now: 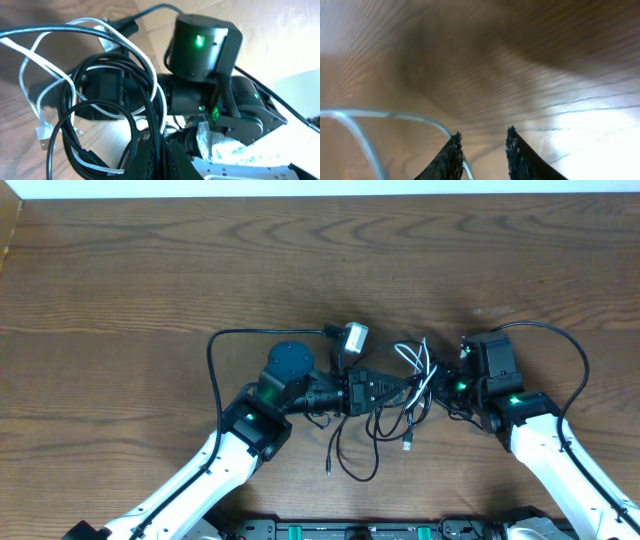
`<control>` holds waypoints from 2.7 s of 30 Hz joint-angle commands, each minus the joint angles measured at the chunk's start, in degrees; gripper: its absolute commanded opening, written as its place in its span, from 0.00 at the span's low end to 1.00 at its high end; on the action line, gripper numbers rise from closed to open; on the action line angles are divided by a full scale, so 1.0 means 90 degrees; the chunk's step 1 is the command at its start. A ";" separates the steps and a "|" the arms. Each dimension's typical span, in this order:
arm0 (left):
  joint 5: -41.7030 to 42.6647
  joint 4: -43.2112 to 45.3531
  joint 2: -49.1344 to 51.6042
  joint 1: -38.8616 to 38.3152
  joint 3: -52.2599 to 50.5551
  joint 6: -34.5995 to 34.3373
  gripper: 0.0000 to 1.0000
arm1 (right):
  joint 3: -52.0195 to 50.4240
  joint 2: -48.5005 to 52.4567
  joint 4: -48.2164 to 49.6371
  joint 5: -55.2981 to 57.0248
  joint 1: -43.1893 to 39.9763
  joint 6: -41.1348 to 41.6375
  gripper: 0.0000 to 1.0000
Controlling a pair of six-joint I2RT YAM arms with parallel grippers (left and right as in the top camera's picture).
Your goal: Untangle cables
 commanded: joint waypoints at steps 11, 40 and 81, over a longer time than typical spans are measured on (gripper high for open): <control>0.2552 0.0393 -0.0024 0.0010 0.0058 0.1525 0.08 | 0.0032 0.0041 -0.0226 0.1515 -0.0797 -0.0262 0.32; -0.0816 -0.2084 -0.0022 0.0010 0.0053 0.4981 0.08 | 0.0032 -0.0143 -0.0056 -0.5714 -0.2382 -0.3079 0.31; -0.0508 -0.1309 -0.0024 0.0287 0.0053 0.3475 0.08 | 0.0032 -0.0138 -0.1413 -0.3993 -0.1763 0.0092 0.44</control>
